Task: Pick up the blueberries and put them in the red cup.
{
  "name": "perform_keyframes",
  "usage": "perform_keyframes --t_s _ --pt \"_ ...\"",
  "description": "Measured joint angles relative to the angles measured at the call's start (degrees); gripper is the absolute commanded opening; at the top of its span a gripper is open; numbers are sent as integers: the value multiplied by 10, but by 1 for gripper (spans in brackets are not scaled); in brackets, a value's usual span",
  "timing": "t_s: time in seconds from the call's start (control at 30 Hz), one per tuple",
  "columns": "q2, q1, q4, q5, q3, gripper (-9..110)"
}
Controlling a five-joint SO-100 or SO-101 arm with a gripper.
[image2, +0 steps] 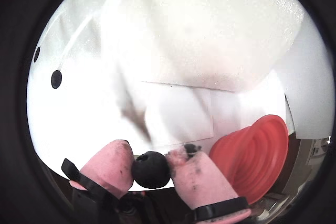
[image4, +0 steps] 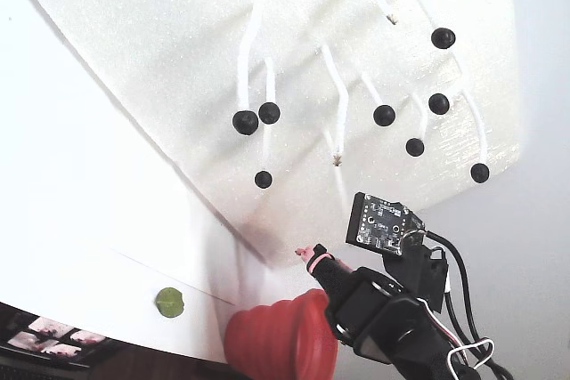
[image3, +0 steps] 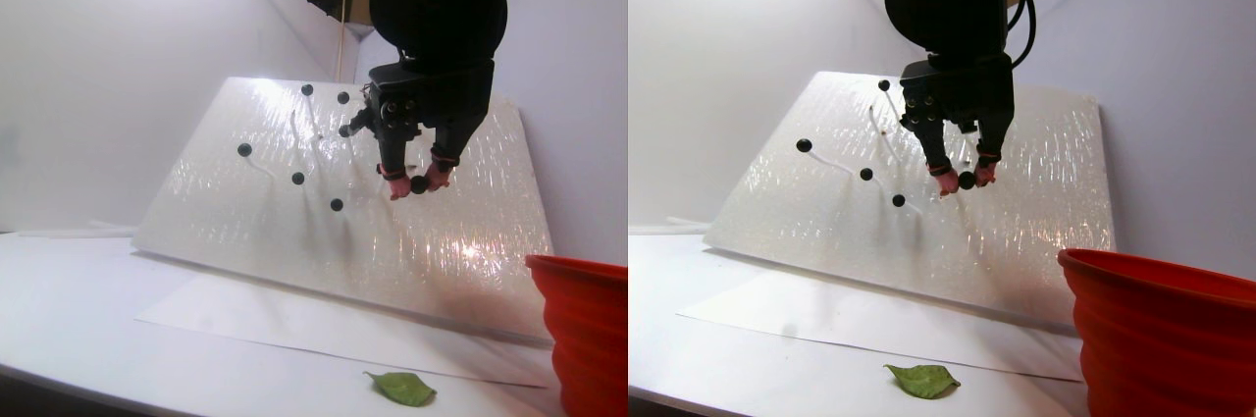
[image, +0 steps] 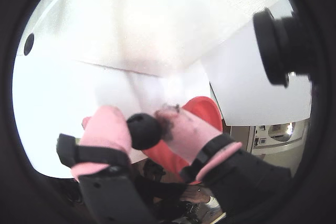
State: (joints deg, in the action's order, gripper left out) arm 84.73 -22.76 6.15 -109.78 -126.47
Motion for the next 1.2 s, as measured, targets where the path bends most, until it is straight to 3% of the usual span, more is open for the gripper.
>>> perform_keyframes --t_s 1.2 --pt "76 -157 -69 34 -1 12"
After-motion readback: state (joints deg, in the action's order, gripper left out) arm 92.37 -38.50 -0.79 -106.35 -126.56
